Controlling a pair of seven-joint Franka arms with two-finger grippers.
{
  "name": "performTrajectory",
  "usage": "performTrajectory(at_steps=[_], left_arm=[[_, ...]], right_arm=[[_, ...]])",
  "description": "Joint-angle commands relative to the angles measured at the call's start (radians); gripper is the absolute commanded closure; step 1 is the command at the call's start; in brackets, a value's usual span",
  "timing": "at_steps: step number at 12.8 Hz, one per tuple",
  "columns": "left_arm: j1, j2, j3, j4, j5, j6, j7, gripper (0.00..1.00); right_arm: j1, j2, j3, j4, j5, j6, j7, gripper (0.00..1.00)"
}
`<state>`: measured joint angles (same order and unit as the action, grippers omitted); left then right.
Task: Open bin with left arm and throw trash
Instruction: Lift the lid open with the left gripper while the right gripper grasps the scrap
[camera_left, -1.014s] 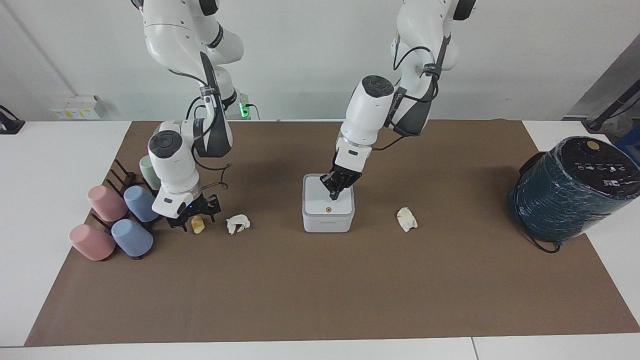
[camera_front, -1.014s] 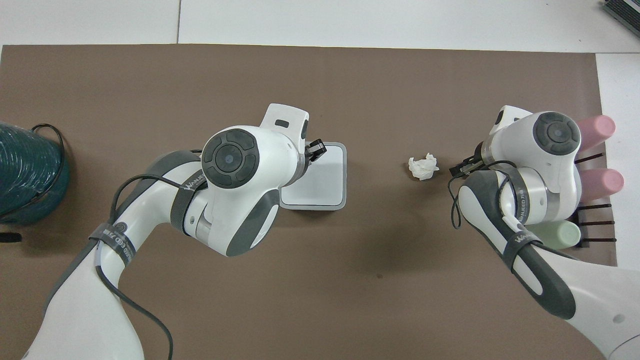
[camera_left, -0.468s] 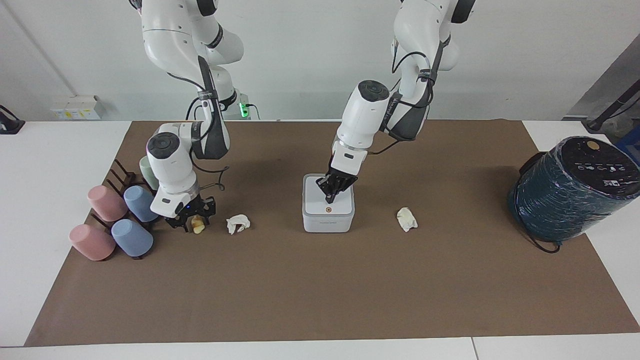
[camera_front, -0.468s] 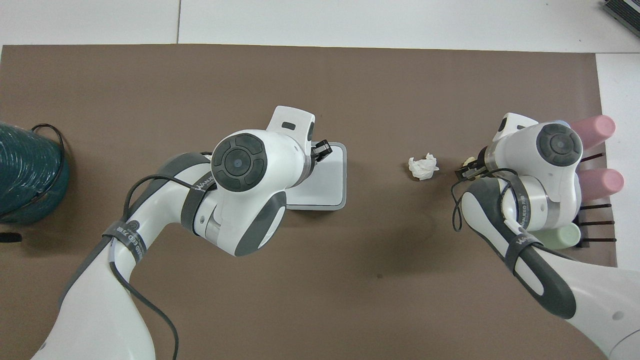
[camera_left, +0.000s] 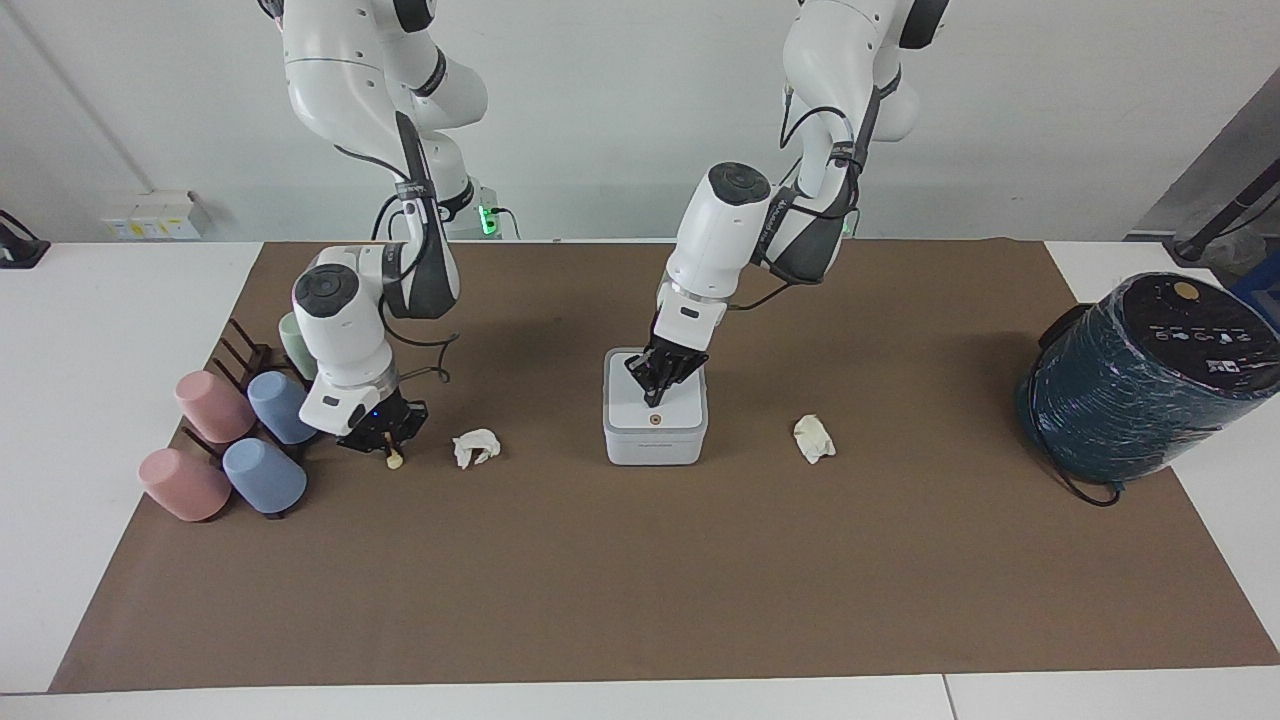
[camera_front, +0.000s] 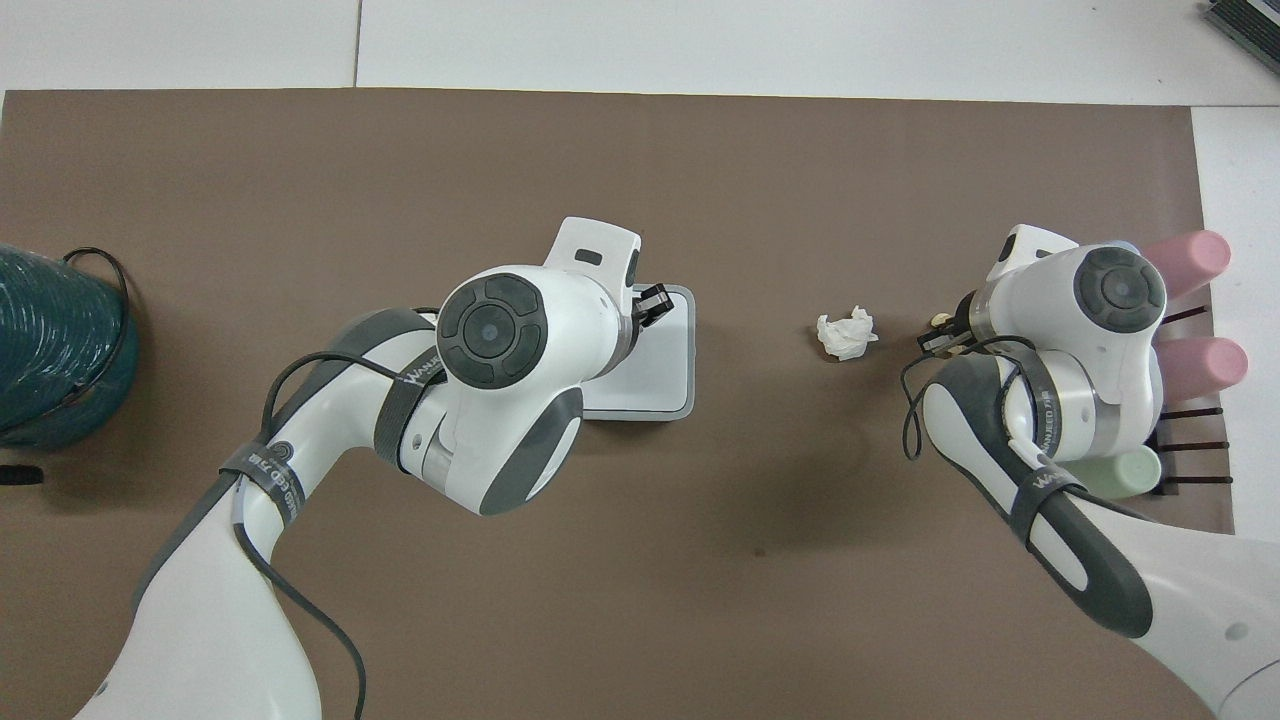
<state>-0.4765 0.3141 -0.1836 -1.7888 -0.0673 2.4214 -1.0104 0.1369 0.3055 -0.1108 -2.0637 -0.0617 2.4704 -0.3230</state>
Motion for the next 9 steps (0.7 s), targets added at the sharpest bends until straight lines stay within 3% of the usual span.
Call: performTrajectory(at_steps=[1, 6, 9], left_arm=[[-0.028, 0.025, 0.015, -0.011, -0.002, 0.016, -0.013, 1.0], [-0.027, 0.042, 0.016, 0.0, 0.0, -0.004, -0.011, 1.0], [-0.014, 0.051, 0.018, 0.144, 0.003, -0.192, -0.005, 1.0]], right_arm=[[-0.003, -0.029, 0.008, 0.052, 0.011, -0.085, 0.048, 1.0], [0.001, -0.147, 0.086, 0.116, 0.052, -0.237, 0.302, 1.0], [0.001, -0.229, 0.112, 0.134, 0.054, -0.315, 0.364, 1.0]])
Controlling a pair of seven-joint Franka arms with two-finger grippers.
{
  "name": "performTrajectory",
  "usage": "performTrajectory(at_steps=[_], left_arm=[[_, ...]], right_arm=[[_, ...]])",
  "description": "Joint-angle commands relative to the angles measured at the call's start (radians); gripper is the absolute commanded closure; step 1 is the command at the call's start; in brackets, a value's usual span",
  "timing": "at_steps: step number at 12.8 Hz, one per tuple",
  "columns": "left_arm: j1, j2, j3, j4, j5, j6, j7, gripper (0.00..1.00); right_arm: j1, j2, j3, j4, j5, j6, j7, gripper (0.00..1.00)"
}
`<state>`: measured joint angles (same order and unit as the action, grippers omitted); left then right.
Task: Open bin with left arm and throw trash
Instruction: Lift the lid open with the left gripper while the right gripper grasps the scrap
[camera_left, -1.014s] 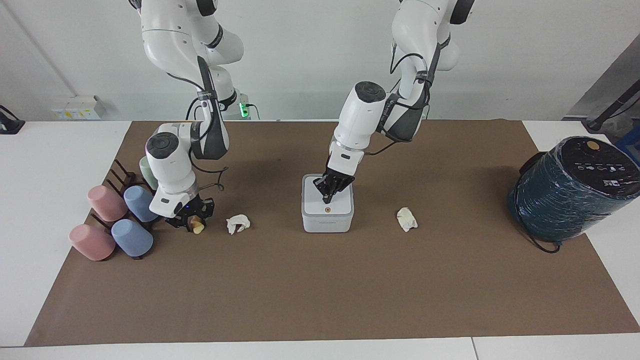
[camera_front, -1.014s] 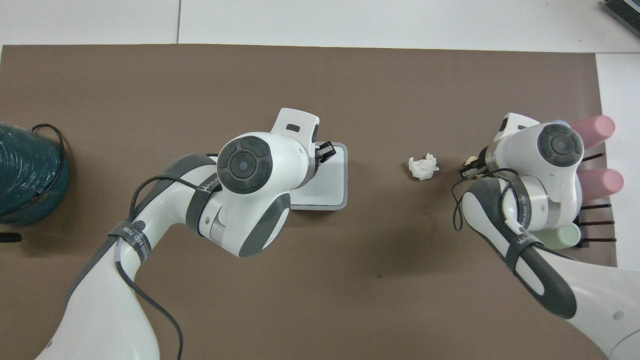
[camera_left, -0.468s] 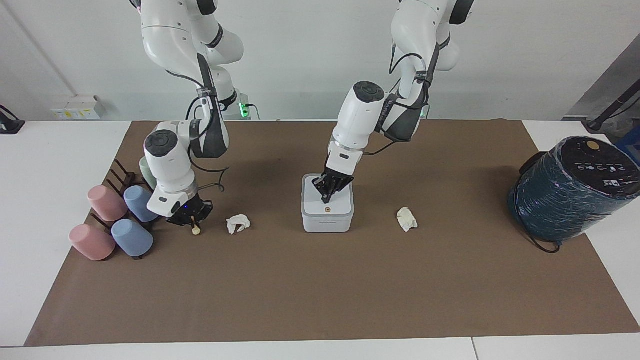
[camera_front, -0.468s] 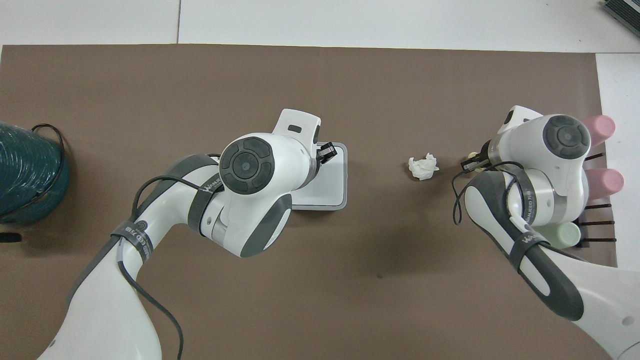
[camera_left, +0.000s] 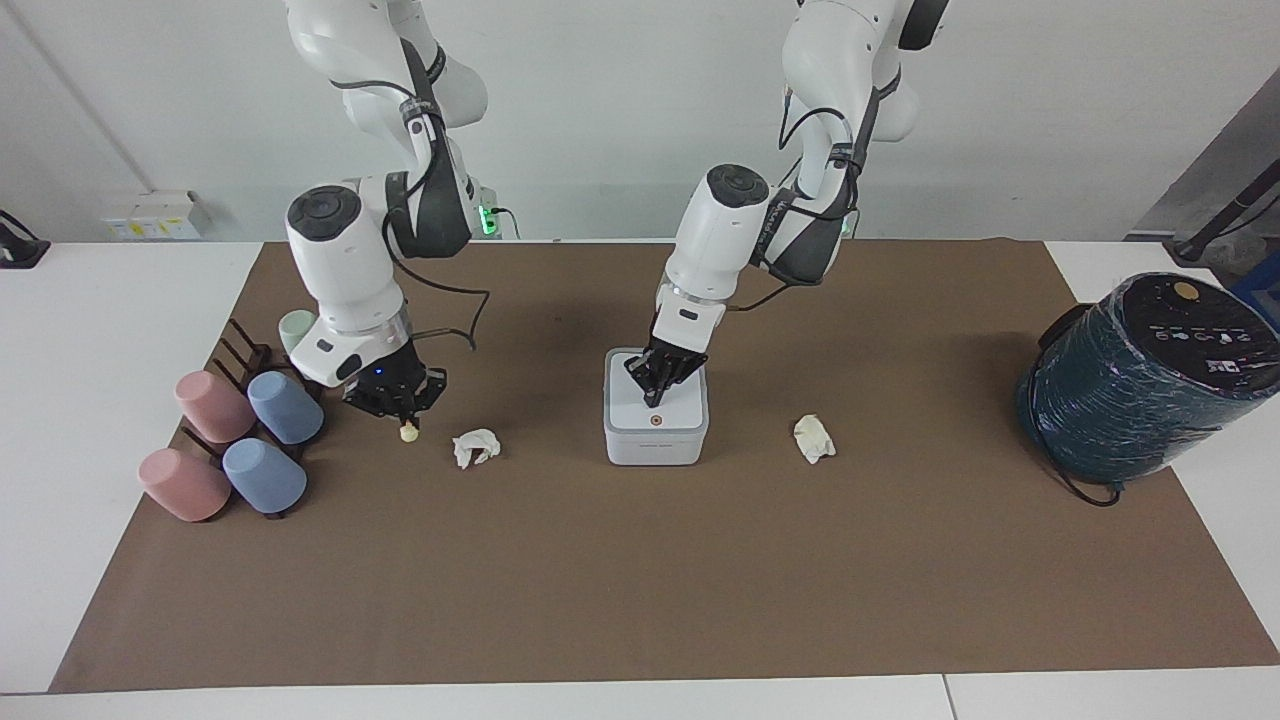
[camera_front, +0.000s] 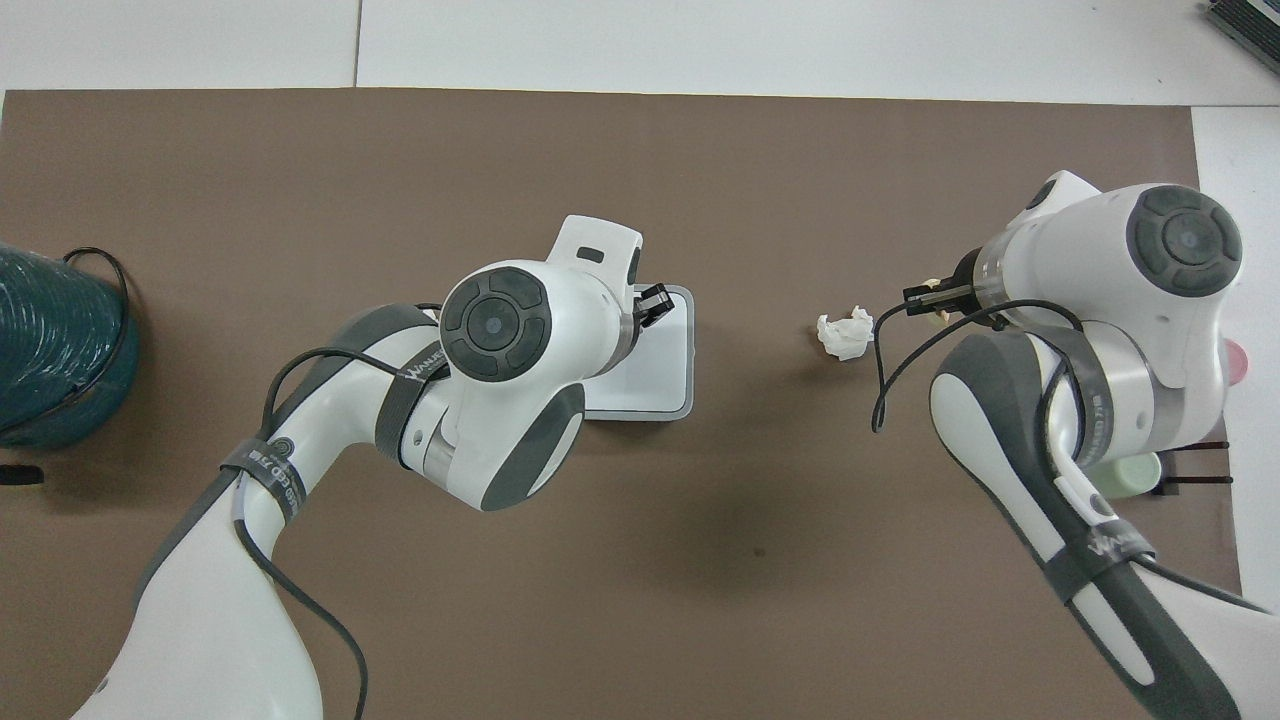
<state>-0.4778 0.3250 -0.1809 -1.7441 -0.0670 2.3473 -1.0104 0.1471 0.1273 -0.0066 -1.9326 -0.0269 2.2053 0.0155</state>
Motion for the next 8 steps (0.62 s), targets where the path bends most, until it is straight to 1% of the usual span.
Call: performTrajectory(at_steps=[1, 3, 5, 6, 8], left_arm=[[-0.009, 0.037, 0.02, 0.141, 0.003, -0.182, -0.002, 1.0], [0.02, 0.029, 0.021, 0.21, 0.006, -0.297, 0.001, 1.0], [0.071, 0.029, 0.018, 0.274, 0.035, -0.417, 0.022, 1.0], [0.091, 0.025, 0.02, 0.278, 0.039, -0.436, 0.064, 1.0], [0.134, 0.022, 0.02, 0.275, 0.041, -0.45, 0.156, 1.0]], right_arm=[[-0.009, -0.072, 0.013, 0.007, 0.019, -0.079, 0.026, 1.0], [-0.009, -0.098, 0.014, 0.007, 0.042, -0.101, 0.026, 1.0], [0.0, -0.097, 0.033, 0.02, 0.174, -0.09, 0.094, 1.0], [0.018, -0.088, 0.043, 0.021, 0.188, -0.076, 0.136, 1.0], [0.087, -0.057, 0.043, 0.029, 0.188, 0.005, 0.249, 1.0]])
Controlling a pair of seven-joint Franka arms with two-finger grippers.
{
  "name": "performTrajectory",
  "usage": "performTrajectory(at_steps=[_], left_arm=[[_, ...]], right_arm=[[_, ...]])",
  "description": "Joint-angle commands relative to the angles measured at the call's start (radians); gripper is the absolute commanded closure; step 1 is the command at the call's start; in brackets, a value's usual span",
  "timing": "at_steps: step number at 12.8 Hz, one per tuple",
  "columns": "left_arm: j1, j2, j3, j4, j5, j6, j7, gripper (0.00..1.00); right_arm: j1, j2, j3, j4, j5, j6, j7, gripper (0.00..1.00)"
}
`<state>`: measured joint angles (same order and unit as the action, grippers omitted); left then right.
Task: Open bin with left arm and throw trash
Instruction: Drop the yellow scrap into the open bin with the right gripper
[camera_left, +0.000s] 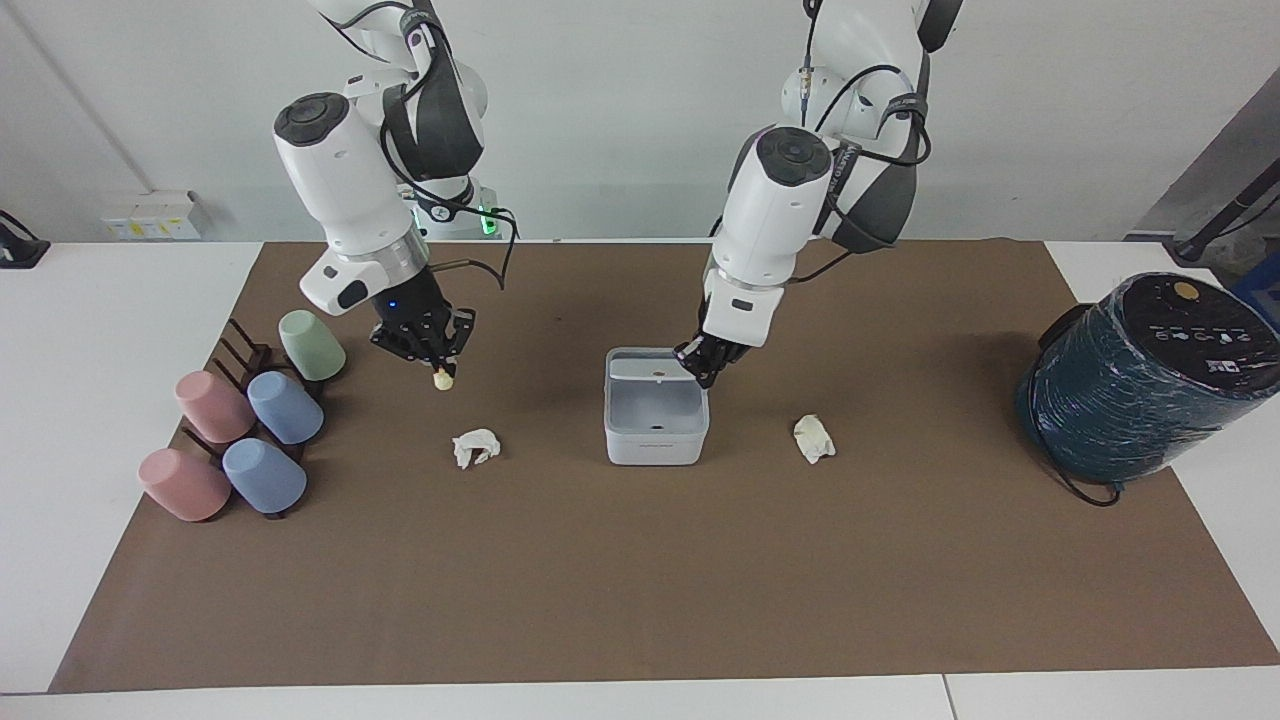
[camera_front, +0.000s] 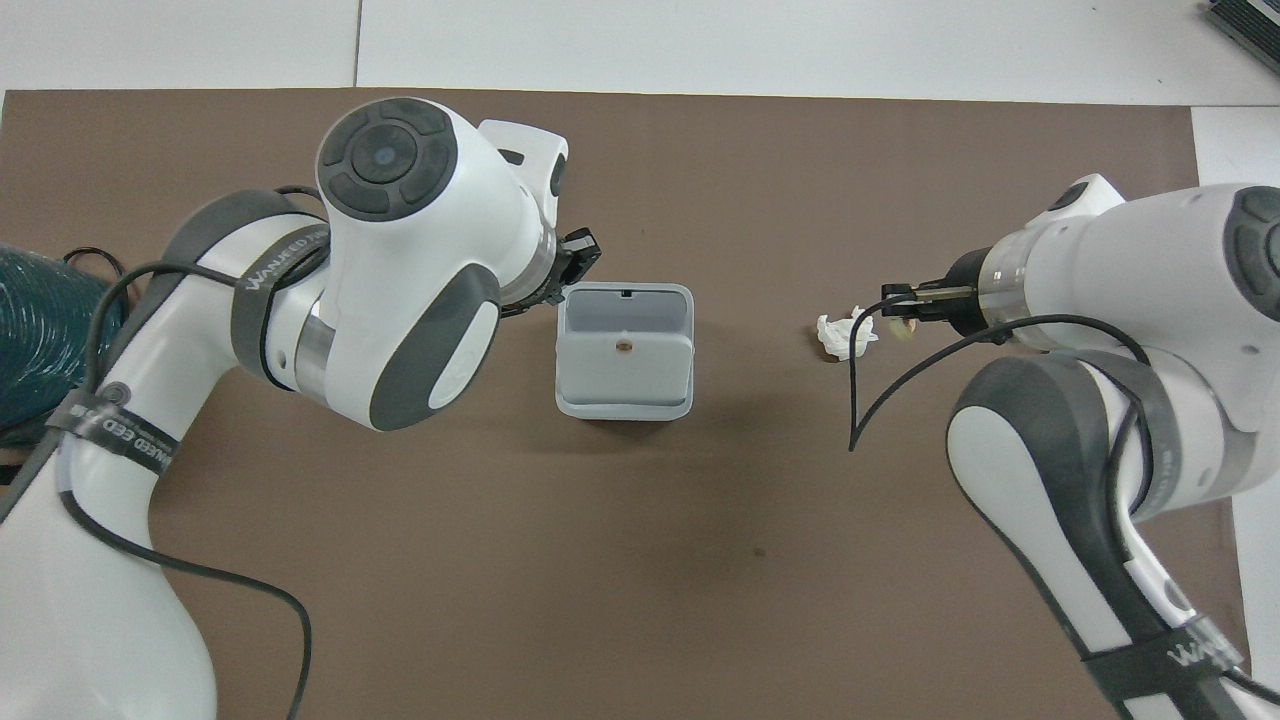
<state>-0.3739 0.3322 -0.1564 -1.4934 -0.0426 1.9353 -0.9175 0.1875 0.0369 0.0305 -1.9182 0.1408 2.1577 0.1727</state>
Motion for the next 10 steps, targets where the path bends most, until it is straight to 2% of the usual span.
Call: performTrajectory(at_steps=[1, 4, 5, 7, 8, 9, 10], left_arm=[[0.052, 0.013, -0.005, 0.022, 0.015, -0.045, 0.1, 1.0], [0.107, 0.002, -0.005, -0.01, 0.013, -0.041, 0.208, 0.99], [0.127, -0.013, -0.005, -0.042, 0.013, -0.027, 0.241, 0.75], [0.162, -0.036, -0.005, -0.1, 0.012, -0.006, 0.34, 0.54], [0.188, -0.051, -0.005, -0.143, 0.012, 0.023, 0.382, 0.35], [0.2, -0.073, -0.005, -0.207, 0.012, 0.078, 0.416, 0.22], [0.208, -0.097, -0.005, -0.282, 0.012, 0.144, 0.425, 0.18]], right_arm=[[0.075, 0.058, 0.008, 0.031, 0.02, 0.088, 0.155, 1.0], [0.154, 0.148, 0.011, 0.137, 0.061, 0.112, 0.296, 1.0], [0.18, 0.176, 0.011, 0.152, 0.091, 0.146, 0.345, 1.0], [0.228, 0.21, 0.012, 0.149, 0.114, 0.214, 0.393, 1.0], [0.245, 0.228, 0.012, 0.149, 0.137, 0.232, 0.408, 1.0], [0.268, 0.247, 0.012, 0.149, 0.167, 0.247, 0.41, 0.98], [0.282, 0.254, 0.012, 0.145, 0.193, 0.248, 0.416, 0.9]])
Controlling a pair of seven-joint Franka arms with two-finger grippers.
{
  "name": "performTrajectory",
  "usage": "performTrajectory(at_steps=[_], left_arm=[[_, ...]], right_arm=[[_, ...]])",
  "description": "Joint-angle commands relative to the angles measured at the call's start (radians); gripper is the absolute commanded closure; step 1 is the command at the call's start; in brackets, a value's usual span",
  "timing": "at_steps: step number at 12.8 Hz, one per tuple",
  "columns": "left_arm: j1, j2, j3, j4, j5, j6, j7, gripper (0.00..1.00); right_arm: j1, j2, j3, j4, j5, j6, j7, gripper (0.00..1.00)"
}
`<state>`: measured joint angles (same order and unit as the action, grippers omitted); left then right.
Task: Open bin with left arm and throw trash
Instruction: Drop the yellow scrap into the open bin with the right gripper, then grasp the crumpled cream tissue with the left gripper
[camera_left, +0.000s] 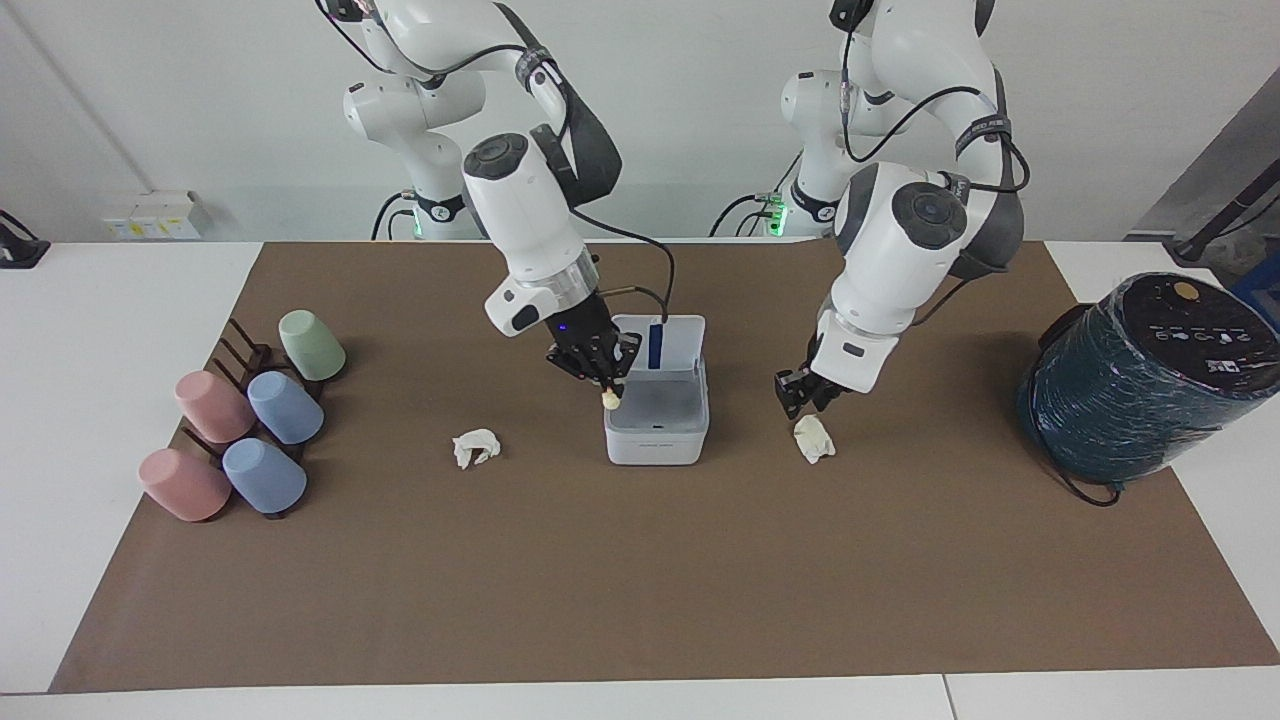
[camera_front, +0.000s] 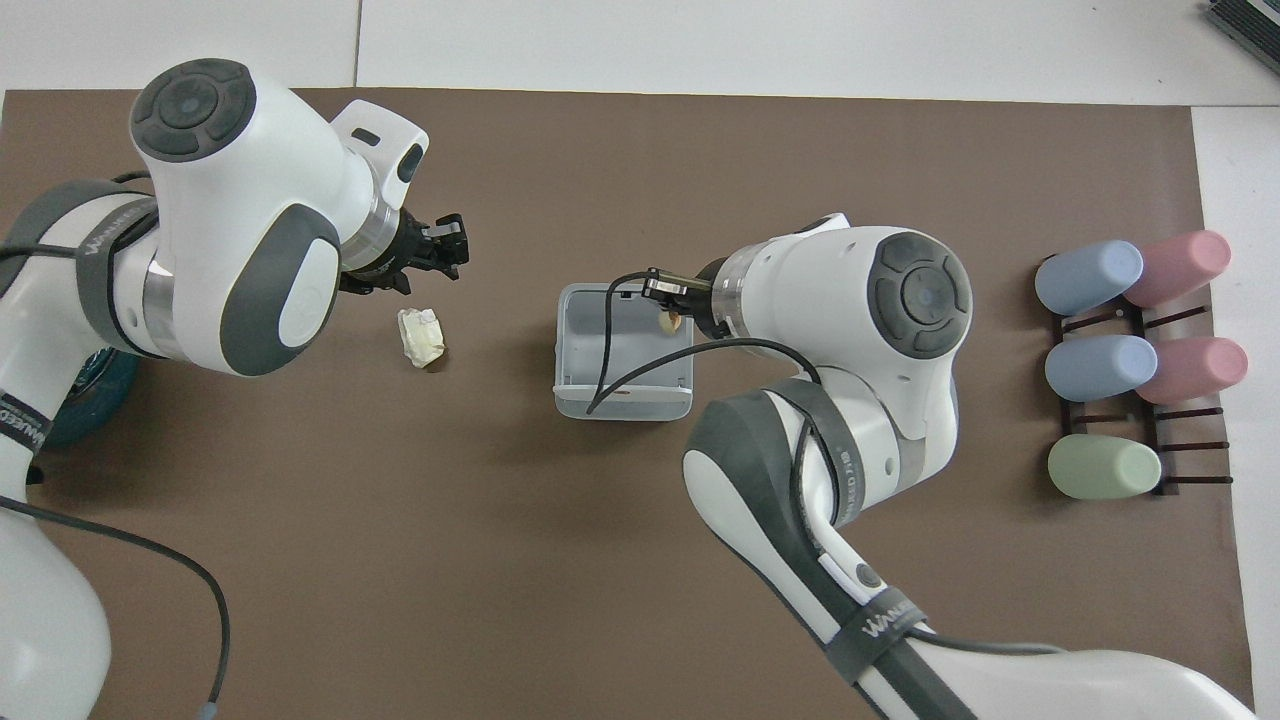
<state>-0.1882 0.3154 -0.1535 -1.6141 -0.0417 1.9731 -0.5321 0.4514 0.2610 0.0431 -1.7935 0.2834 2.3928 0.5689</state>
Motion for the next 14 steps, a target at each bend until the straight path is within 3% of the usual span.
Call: performTrajectory(at_steps=[1, 2, 4, 6, 11, 14], left_arm=[[0.03, -0.09, -0.008, -0.212, 0.011, 0.157, 0.043, 0.16], [0.03, -0.091, -0.006, -0.239, 0.011, 0.186, 0.069, 0.15], [0.035, -0.084, -0.006, -0.268, 0.011, 0.214, 0.125, 0.15], [0.058, -0.076, -0.003, -0.317, 0.011, 0.288, 0.167, 0.15], [0.07, -0.021, -0.003, -0.359, 0.013, 0.401, 0.25, 0.19], [0.069, -0.019, -0.003, -0.374, 0.013, 0.403, 0.251, 0.41]], right_arm=[[0.021, 0.035, 0.0, 0.016, 0.077, 0.014, 0.02, 0.82], [0.023, 0.038, 0.0, 0.013, 0.088, 0.013, 0.022, 0.75], [0.033, 0.05, 0.0, 0.006, 0.088, 0.014, 0.022, 0.43], [0.035, 0.052, 0.0, 0.006, 0.089, 0.014, 0.022, 0.26], [0.049, 0.052, 0.0, 0.014, 0.089, 0.025, 0.048, 0.0], [0.078, 0.055, 0.0, 0.019, 0.089, 0.094, 0.088, 0.0]])
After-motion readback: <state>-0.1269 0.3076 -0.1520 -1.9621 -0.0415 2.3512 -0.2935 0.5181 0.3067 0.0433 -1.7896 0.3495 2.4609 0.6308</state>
